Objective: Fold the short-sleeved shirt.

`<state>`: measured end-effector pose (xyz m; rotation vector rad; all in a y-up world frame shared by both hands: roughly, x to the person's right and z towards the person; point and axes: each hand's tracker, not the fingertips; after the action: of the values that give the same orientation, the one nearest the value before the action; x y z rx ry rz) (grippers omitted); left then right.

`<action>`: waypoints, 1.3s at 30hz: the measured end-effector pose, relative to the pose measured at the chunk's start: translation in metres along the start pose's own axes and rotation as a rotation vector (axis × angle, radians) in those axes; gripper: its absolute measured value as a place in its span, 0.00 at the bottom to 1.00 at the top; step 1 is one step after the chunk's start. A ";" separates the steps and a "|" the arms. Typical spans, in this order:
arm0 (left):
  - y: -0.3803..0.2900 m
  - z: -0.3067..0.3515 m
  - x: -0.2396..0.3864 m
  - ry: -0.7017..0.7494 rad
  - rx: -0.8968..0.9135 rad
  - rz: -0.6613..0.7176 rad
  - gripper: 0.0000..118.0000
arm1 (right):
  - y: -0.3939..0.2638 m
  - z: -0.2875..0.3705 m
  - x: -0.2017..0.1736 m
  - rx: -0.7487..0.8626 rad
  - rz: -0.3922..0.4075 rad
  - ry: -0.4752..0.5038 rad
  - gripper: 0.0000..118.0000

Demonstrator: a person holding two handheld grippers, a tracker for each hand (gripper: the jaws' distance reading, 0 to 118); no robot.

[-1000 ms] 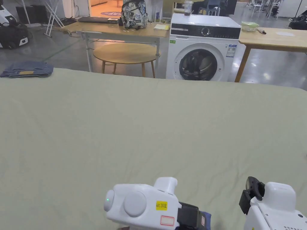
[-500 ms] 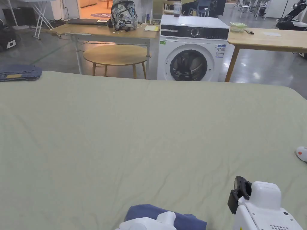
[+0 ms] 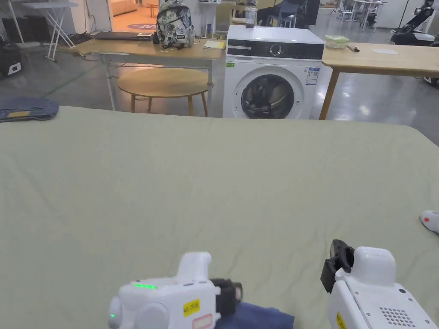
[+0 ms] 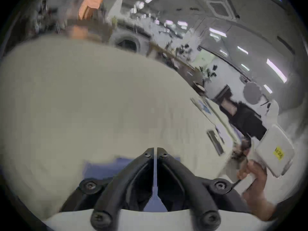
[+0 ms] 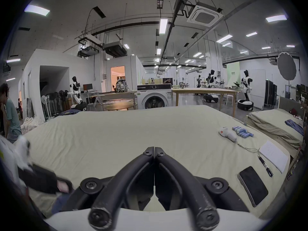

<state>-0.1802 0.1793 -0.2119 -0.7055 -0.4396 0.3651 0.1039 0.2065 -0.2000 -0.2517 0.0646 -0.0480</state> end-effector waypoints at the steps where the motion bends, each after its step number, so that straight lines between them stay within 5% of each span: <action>1: 0.007 0.012 -0.003 0.060 0.059 -0.040 0.00 | 0.002 -0.001 -0.002 0.008 0.002 0.001 0.00; 11: 0.022 0.089 -0.019 0.505 0.610 -0.287 0.00 | 0.018 -0.006 -0.026 0.111 0.032 0.014 0.00; 17: 0.017 0.104 -0.032 0.648 0.705 -0.297 0.00 | 0.024 -0.005 -0.039 0.166 0.053 0.010 0.00; 29: 0.010 0.114 -0.048 0.635 0.657 -0.239 0.00 | -0.005 0.028 -0.037 0.070 0.080 0.054 0.00; 39: -0.012 0.108 -0.055 0.583 0.545 -0.198 0.00 | -0.113 0.038 -0.062 -0.329 0.118 0.185 0.00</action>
<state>-0.2788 0.2035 -0.1443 -0.2083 0.1485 0.0701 0.0408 0.1095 -0.1315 -0.5714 0.2721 0.0574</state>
